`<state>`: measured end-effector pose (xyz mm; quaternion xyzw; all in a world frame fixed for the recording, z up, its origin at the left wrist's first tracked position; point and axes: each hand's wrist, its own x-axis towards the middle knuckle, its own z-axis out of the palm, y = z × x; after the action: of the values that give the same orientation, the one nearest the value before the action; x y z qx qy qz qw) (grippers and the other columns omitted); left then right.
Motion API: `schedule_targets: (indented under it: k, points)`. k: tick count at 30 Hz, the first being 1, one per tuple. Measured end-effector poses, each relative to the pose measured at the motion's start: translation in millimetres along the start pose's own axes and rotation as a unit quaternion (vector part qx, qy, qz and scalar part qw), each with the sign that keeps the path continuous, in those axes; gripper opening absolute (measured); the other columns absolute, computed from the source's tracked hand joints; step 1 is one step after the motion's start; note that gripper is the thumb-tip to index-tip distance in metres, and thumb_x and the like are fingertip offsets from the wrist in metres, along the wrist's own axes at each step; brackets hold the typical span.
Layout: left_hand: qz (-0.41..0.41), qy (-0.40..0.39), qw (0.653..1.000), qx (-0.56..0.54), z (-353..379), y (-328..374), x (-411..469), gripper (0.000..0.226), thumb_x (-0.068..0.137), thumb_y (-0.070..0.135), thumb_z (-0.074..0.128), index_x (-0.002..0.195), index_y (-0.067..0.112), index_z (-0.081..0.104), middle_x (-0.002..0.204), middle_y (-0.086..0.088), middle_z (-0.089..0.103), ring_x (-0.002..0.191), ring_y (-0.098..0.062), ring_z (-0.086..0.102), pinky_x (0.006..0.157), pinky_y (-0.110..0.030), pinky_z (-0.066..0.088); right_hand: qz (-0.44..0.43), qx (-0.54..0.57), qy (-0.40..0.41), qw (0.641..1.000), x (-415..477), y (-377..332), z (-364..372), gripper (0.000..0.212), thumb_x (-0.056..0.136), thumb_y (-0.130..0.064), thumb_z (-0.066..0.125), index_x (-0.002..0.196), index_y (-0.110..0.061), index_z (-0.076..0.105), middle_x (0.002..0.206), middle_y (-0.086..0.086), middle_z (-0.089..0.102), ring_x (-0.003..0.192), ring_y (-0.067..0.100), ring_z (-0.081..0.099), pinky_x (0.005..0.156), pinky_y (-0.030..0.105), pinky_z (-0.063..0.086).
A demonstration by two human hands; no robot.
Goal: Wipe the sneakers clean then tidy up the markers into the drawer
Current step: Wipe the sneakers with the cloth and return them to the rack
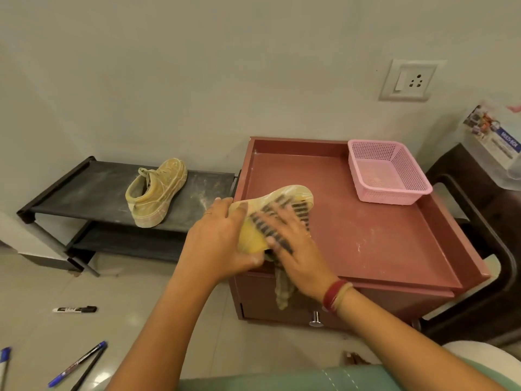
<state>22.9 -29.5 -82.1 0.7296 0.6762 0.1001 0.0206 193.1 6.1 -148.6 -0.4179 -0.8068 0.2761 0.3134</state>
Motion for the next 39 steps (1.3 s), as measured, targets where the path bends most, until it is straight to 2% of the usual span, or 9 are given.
schedule_targets:
  k: [3,9,16,20,24,28,31,35,39]
  points:
    - [-0.009,-0.003,1.000,0.013,-2,5,4,0.091,0.075,0.064,0.057,0.148,0.021,0.023,0.155,-0.005,0.020,0.145,-0.022,0.012,0.108,-0.037,0.032,0.106,0.070,0.052,0.991,14,7,-9,0.043,0.087,-0.063,0.029,0.130,-0.059,0.028,0.153,-0.018,0.013,0.145,0.007,0.003,0.117,0.050,0.014]
    - [0.033,0.013,0.999,-0.010,-7,-12,7,0.089,0.067,0.069,0.030,0.139,0.018,0.046,0.145,-0.006,0.043,0.136,-0.027,0.034,0.107,-0.037,0.032,-0.002,0.092,0.006,0.996,-2,-13,-7,0.043,0.090,-0.056,0.032,0.133,-0.051,0.036,0.152,-0.021,0.024,0.144,0.001,0.005,0.116,0.026,0.009]
    - [0.029,0.023,0.997,-0.060,-3,-17,8,0.087,0.069,0.071,0.024,0.142,0.026,0.041,0.151,-0.004,0.034,0.143,-0.023,0.021,0.112,-0.029,0.012,0.077,0.097,0.045,0.991,15,-14,-7,0.036,0.086,-0.063,0.029,0.121,-0.064,0.034,0.152,-0.020,0.022,0.143,0.002,0.002,0.117,0.050,0.011]
    - [0.027,0.042,0.998,-0.048,-1,-20,4,0.084,0.065,0.072,0.033,0.136,0.029,0.049,0.147,0.003,0.042,0.141,-0.015,0.028,0.108,-0.030,0.028,-0.004,0.105,-0.003,0.994,-3,-13,-5,0.040,0.090,-0.058,0.033,0.129,-0.059,0.036,0.150,-0.026,0.025,0.143,0.000,0.004,0.117,0.052,0.007]
    - [0.007,0.048,0.998,-0.047,-3,-18,7,0.085,0.062,0.077,0.031,0.135,0.035,0.049,0.146,0.009,0.042,0.140,-0.011,0.029,0.103,-0.035,0.038,0.074,0.068,0.036,0.994,9,-3,-20,0.045,0.087,-0.061,0.030,0.131,-0.053,0.036,0.151,-0.022,0.022,0.144,0.005,0.005,0.117,0.052,0.011]
    - [0.015,0.047,0.997,-0.063,-3,-21,10,0.086,0.060,0.072,0.033,0.134,0.033,0.050,0.145,0.007,0.044,0.139,-0.011,0.031,0.103,-0.036,0.037,-0.065,0.071,-0.040,0.995,-5,-8,-13,0.044,0.094,-0.048,0.036,0.138,-0.045,0.035,0.152,-0.020,0.024,0.144,0.003,0.008,0.118,0.044,0.011]
    - [0.007,0.047,0.997,-0.059,-3,-19,9,0.089,0.060,0.077,0.029,0.136,0.035,0.047,0.147,0.009,0.041,0.140,-0.010,0.027,0.104,-0.035,0.036,0.028,0.068,0.007,0.997,6,2,-23,0.043,0.091,-0.055,0.033,0.134,-0.052,0.034,0.151,-0.025,0.023,0.144,0.001,0.003,0.118,0.050,0.012]
    - [0.011,0.048,0.997,-0.067,-1,-19,9,0.087,0.060,0.073,0.030,0.135,0.032,0.049,0.146,0.007,0.042,0.140,-0.012,0.029,0.105,-0.036,0.035,-0.034,0.124,-0.030,0.991,-5,-6,-11,0.043,0.094,-0.047,0.038,0.137,-0.048,0.035,0.150,-0.025,0.025,0.144,0.003,0.006,0.119,0.038,0.013]
    - [0.007,0.060,0.995,-0.076,-1,-19,10,0.086,0.061,0.075,0.034,0.133,0.032,0.052,0.144,0.007,0.045,0.138,-0.012,0.033,0.103,-0.036,0.037,0.049,0.080,0.001,0.996,3,-3,-24,0.046,0.091,-0.054,0.034,0.137,-0.051,0.028,0.147,-0.033,0.018,0.144,0.003,-0.001,0.119,0.047,0.010]
